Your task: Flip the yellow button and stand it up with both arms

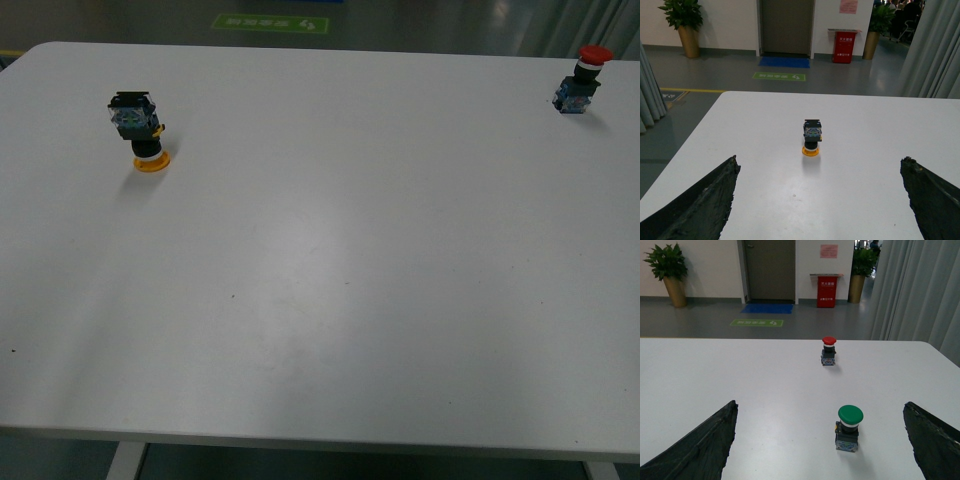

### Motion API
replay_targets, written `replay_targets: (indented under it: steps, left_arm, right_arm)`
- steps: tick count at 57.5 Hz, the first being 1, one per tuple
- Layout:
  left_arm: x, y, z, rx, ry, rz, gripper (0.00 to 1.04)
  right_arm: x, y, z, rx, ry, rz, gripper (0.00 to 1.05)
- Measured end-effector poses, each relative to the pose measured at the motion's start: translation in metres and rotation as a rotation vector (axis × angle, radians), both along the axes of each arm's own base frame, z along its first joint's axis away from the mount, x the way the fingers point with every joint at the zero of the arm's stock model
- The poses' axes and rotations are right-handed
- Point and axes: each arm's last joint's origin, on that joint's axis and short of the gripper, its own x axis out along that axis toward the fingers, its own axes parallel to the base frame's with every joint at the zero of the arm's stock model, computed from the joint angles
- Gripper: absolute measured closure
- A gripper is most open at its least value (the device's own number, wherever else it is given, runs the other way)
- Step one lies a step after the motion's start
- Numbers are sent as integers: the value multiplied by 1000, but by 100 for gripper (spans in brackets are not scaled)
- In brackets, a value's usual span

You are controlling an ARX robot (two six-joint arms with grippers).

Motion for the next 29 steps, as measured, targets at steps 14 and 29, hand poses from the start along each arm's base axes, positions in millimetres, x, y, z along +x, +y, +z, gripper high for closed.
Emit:
replay_targets:
  steps: [14,29]
  left_arm:
    - [0,0,0,0,0,0,7]
    - [0,0,0,0,0,0,7]
  right_arm:
    - [0,0,0,0,0,0,7]
    - [0,0,0,0,0,0,7]
